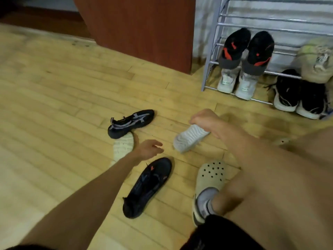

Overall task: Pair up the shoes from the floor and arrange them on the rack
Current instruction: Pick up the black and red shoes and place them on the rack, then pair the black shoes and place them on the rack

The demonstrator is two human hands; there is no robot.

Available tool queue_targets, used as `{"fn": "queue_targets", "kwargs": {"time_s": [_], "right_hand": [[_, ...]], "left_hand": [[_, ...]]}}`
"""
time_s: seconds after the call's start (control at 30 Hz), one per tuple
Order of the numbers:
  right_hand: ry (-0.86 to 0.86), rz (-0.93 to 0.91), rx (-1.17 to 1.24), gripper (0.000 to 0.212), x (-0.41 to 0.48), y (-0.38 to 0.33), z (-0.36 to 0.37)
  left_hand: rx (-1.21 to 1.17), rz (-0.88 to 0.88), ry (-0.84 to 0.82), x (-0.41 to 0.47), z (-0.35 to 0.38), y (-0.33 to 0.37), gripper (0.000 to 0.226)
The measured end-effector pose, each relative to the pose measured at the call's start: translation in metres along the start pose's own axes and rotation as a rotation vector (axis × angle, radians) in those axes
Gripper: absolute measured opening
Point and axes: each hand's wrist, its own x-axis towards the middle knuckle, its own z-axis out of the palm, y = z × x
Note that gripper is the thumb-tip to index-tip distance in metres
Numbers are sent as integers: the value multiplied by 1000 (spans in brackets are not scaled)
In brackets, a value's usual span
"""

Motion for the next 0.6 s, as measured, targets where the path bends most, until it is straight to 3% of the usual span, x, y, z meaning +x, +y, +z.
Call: {"fn": "queue_targets", "kwargs": {"time_s": [0.1, 0.2, 0.27, 0.43, 0.5, 0.6], "right_hand": [[-143, -15, -188, 45, -16, 13, 34], [-198, -193, -388, 43, -30, 17, 48], [-244, -249, -501, 40, -38, 22, 54], [-436, -222, -763, 43, -51, 34, 61], [-441, -229, -777, 43, -51, 35, 61], [-405, -260, -754, 42, -47, 33, 64]], "left_hand": [[-192, -36, -9, -22, 20, -47, 36], [-302, -62, 62, -34, 30, -84, 41], [-255, -134, 64, -39, 33, -107, 49], [117, -301, -43, -46, 47, -165, 85], [199, -340, -41, -49, 54, -182, 81], [186, -469, 83, -49, 63, -196, 55]]}}
